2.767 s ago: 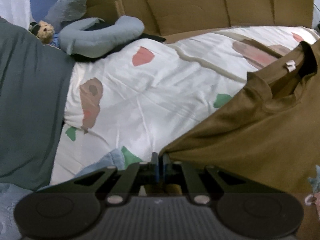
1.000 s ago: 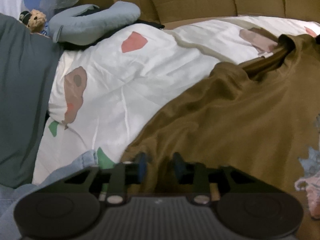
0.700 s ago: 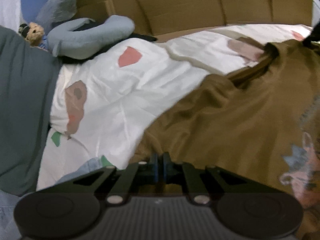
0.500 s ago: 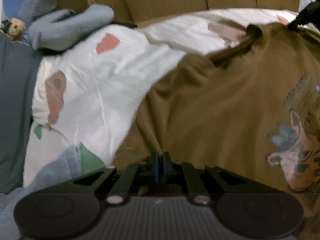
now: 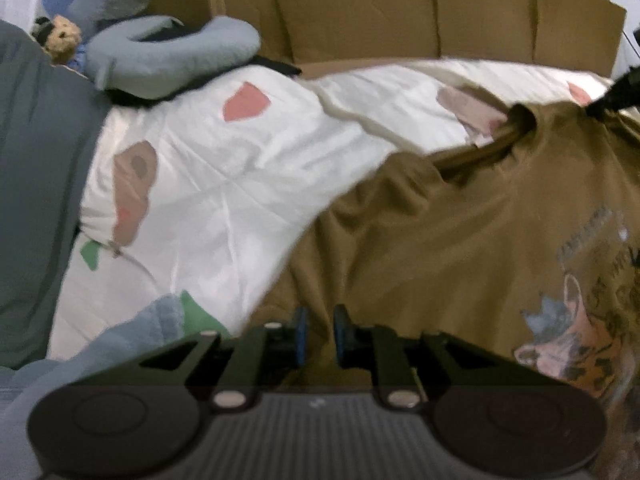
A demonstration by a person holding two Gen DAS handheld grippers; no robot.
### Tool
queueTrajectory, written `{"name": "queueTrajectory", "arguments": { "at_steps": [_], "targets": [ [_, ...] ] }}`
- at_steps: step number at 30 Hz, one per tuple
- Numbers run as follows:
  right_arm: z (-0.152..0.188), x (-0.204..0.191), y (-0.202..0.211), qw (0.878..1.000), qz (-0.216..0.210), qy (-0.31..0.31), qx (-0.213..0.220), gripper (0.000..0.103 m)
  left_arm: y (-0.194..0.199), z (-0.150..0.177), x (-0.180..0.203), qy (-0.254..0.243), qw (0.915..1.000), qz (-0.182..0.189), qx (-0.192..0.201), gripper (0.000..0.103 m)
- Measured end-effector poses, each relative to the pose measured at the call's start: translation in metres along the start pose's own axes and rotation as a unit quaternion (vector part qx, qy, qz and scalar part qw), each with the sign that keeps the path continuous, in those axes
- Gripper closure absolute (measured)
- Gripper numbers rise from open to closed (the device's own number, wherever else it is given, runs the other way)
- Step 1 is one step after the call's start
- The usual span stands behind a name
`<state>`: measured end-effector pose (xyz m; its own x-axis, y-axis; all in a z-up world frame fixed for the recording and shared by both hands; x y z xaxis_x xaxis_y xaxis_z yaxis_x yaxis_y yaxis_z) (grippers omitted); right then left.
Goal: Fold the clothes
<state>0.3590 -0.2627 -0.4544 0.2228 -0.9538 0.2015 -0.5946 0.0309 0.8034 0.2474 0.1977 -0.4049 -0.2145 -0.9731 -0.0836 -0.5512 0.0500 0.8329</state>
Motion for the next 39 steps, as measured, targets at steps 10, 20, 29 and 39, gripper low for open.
{"name": "queueTrajectory", "arguments": {
  "at_steps": [10,20,29,39],
  "targets": [
    [0.000,0.000,-0.002,1.000,-0.001,0.001,0.000,0.101,-0.017,-0.007,-0.025,0.000,0.9994,-0.031,-0.013,0.079],
    [0.001,0.000,-0.004,1.000,-0.002,0.006,-0.001,0.101,-0.036,-0.003,-0.043,0.029,0.9990,-0.024,-0.023,0.079],
    [0.001,-0.001,-0.004,1.000,-0.003,0.007,-0.002,0.101,-0.048,0.000,-0.043,0.032,0.9989,-0.003,-0.035,0.078],
    [0.002,-0.001,-0.005,1.000,-0.004,0.007,-0.002,0.101,-0.055,0.004,-0.042,0.026,0.9978,0.028,-0.054,0.078]
  ]
}}
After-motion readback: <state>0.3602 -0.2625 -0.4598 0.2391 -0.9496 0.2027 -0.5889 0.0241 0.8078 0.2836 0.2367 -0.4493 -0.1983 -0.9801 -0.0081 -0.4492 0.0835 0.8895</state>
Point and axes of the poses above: each gripper's, at about its wrist camera, not at the fingertips, and y roughly against the way its jaws point, x to its right, z to its underside, the point moved 4 cm from there along -y, roughly the way its jaws point, and after that the axes turned 10 degrees about z, right-handed, at the moved point
